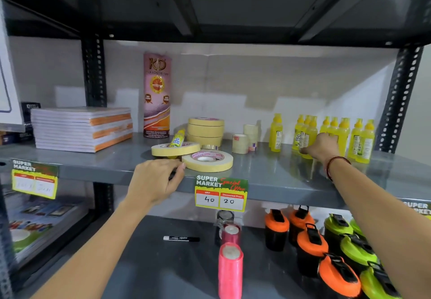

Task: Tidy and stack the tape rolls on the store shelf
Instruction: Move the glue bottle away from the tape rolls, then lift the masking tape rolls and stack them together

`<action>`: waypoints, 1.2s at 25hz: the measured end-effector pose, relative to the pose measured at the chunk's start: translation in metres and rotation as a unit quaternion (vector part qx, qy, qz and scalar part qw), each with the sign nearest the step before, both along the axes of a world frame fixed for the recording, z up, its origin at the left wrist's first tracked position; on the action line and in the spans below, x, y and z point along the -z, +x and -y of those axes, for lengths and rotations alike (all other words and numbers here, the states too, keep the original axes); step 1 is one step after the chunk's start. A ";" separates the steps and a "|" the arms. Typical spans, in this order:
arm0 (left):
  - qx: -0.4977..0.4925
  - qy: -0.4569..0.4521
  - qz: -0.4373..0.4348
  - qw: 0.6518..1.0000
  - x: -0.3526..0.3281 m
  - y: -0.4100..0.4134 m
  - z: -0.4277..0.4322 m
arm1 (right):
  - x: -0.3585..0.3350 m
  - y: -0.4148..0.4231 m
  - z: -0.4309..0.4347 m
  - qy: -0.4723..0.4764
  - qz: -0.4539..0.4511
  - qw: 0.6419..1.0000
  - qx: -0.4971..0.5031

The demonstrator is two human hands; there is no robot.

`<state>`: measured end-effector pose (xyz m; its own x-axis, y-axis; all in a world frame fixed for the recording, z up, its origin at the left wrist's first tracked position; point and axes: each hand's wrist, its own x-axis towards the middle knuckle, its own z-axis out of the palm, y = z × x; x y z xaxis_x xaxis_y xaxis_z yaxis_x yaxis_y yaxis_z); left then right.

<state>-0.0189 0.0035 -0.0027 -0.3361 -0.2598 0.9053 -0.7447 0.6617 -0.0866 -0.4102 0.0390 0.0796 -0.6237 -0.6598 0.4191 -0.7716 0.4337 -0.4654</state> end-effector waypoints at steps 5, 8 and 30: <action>-0.006 0.000 -0.003 1.000 -0.002 -0.001 -0.003 | -0.025 0.077 -0.002 -0.159 -0.132 0.978 -0.002; -0.005 0.010 -0.009 1.000 -0.001 -0.002 -0.004 | -0.040 0.154 0.018 -0.136 -0.043 0.967 -0.211; -0.050 -0.007 -0.024 0.998 0.006 -0.001 -0.004 | -0.013 0.255 0.069 -0.148 0.296 0.870 -0.366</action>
<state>-0.0202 0.0080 -0.0085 -0.2654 -0.2765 0.9236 -0.8108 0.5824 -0.0587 -0.1548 -0.0305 0.0926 -0.2468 -0.8883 0.3872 -0.3783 -0.2796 -0.8825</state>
